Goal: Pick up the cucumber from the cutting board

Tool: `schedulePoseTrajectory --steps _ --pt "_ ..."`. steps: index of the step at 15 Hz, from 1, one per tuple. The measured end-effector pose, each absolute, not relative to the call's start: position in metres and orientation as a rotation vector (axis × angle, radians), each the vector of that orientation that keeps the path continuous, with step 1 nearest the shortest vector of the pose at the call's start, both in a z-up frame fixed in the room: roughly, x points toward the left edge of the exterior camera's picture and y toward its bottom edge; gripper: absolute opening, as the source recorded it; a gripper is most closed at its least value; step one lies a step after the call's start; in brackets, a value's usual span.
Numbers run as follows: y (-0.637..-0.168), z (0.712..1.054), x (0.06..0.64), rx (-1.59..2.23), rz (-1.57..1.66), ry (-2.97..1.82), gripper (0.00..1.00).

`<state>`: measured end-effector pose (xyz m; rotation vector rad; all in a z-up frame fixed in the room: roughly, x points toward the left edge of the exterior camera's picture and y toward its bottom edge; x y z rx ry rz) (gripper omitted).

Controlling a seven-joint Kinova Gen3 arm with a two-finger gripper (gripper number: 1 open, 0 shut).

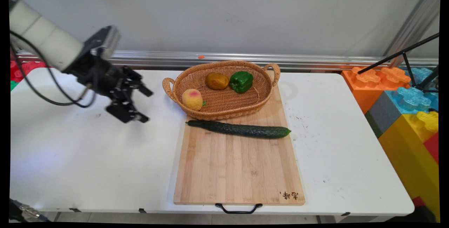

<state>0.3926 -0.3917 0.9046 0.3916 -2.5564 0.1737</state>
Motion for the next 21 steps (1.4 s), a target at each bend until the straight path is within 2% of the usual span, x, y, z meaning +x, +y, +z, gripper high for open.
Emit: schedulePoseTrajectory --steps 4,8,16,21 --pt "-0.387 0.911 0.312 0.363 0.216 -2.534 1.0" --pt "-0.393 0.904 0.249 0.344 0.274 -2.527 1.0" --pt "-0.425 0.846 0.149 0.312 0.371 -2.522 1.0" --pt "-0.443 0.816 0.119 0.277 0.406 -2.528 1.0"
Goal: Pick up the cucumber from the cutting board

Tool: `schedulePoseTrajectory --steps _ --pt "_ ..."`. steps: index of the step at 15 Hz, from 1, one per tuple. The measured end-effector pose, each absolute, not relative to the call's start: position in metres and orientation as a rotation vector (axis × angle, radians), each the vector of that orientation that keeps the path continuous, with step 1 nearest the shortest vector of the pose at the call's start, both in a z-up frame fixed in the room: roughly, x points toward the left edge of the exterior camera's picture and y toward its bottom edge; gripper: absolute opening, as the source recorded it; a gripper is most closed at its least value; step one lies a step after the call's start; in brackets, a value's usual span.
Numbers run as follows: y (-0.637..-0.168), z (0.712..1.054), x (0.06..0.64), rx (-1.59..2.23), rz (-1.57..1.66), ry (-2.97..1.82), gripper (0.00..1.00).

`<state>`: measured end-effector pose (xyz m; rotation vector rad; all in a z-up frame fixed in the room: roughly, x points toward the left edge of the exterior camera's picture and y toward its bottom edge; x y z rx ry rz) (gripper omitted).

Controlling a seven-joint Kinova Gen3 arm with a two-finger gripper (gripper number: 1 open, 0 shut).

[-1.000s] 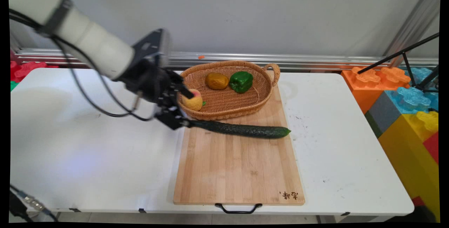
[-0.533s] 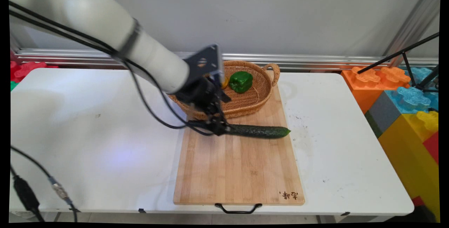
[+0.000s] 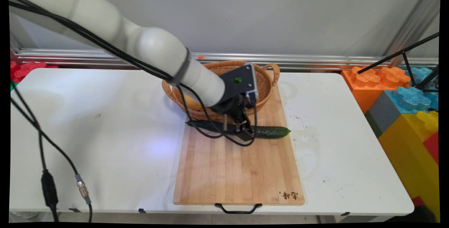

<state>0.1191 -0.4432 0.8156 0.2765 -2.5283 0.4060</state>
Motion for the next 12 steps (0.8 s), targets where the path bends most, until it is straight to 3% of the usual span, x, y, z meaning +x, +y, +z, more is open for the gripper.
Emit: schedulePoseTrajectory --steps 12 --pt "-0.458 0.768 0.082 0.201 0.421 -2.553 1.0"
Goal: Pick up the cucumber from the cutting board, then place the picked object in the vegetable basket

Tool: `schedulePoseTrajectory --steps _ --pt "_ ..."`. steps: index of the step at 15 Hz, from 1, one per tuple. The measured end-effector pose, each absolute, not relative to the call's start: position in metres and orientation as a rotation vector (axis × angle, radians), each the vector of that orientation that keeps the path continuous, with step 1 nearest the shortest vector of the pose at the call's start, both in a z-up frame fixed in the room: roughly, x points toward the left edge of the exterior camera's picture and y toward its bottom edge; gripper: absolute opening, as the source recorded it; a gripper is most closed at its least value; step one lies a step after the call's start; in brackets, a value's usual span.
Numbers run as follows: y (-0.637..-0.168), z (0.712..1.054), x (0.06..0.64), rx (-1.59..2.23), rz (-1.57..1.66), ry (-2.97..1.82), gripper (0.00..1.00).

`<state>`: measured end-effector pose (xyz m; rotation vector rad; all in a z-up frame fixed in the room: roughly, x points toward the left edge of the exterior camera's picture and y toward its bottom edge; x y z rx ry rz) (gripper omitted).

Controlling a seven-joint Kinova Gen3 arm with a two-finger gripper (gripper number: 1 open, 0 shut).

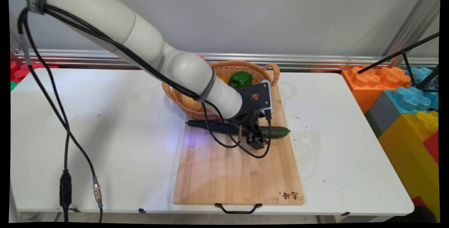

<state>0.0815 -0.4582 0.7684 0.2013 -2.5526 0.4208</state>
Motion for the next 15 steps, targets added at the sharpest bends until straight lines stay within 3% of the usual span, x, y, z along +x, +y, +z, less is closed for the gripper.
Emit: schedulePoseTrajectory --steps 7,8,15 --pt "-0.459 0.753 0.074 0.182 0.447 -2.575 1.0" --pt "-0.458 0.752 0.073 0.178 0.45 -2.576 0.0" --pt "-0.451 0.758 0.07 0.176 0.443 -2.574 0.0"
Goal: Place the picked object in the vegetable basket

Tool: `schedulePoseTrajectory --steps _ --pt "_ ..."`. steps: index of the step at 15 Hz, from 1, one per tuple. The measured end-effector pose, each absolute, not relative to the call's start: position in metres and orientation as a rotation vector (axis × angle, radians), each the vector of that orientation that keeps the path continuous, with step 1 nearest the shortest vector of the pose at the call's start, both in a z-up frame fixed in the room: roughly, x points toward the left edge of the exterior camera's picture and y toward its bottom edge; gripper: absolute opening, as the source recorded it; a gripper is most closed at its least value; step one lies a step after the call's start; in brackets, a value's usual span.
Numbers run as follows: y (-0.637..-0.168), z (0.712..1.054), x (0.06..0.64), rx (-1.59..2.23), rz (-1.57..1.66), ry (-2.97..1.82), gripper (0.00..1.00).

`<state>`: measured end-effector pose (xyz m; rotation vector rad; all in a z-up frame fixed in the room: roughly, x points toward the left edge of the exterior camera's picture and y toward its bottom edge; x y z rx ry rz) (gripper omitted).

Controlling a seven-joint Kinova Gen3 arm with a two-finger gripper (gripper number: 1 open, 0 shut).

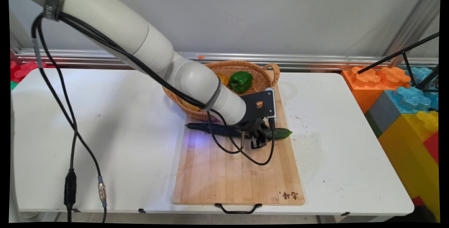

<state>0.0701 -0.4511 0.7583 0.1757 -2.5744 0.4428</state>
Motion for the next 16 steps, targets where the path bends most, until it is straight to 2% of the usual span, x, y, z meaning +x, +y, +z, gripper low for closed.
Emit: schedulePoseTrajectory --steps 3,10,16 --pt "-0.443 0.772 0.071 0.176 0.43 -2.567 0.0" --pt "-0.411 0.861 0.079 0.191 0.401 -2.54 0.0" --pt "-0.437 0.929 0.096 0.166 0.558 -2.511 0.0"
